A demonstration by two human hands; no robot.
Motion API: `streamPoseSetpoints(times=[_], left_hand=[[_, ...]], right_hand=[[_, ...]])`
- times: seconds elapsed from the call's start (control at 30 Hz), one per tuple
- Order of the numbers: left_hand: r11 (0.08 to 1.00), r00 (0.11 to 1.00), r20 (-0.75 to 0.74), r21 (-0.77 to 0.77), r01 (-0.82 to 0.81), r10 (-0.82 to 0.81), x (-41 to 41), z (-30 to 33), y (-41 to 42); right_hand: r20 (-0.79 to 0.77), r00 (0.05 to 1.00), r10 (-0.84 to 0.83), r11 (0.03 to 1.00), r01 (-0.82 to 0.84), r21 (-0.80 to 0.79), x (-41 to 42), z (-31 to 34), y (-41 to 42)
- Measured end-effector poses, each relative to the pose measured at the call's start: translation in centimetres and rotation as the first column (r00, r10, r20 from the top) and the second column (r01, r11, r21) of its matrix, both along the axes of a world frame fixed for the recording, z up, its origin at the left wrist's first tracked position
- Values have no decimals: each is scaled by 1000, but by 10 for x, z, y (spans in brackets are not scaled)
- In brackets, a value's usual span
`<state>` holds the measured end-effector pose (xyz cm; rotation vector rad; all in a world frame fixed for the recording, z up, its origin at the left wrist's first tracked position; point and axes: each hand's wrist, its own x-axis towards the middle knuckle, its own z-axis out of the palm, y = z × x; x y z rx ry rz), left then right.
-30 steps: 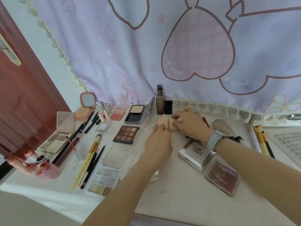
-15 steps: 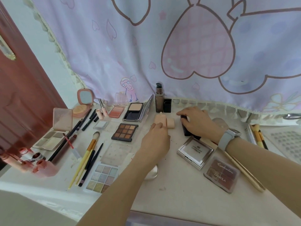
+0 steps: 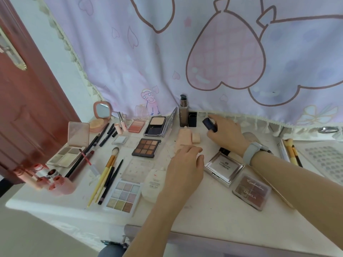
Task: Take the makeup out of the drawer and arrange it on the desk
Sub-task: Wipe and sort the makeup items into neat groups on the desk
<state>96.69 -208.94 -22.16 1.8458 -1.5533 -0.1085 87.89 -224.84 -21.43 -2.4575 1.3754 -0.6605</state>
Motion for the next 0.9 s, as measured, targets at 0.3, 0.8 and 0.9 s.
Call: streamPoseSetpoints(times=[0.3, 0.8, 0.9], left_hand=[[990, 956, -286, -138, 33, -71, -17, -7, 16], [976, 991, -102, -209, 66, -88, -48, -18, 20], [980, 998, -18, -194, 50, -55, -47, -17, 20]], right_hand=[[729, 681, -76, 799, -395, 452, -47, 30, 70], [673, 731, 108, 924, -323, 203, -62, 8, 105], [669, 735, 113, 916, -338, 217, -63, 6, 107]])
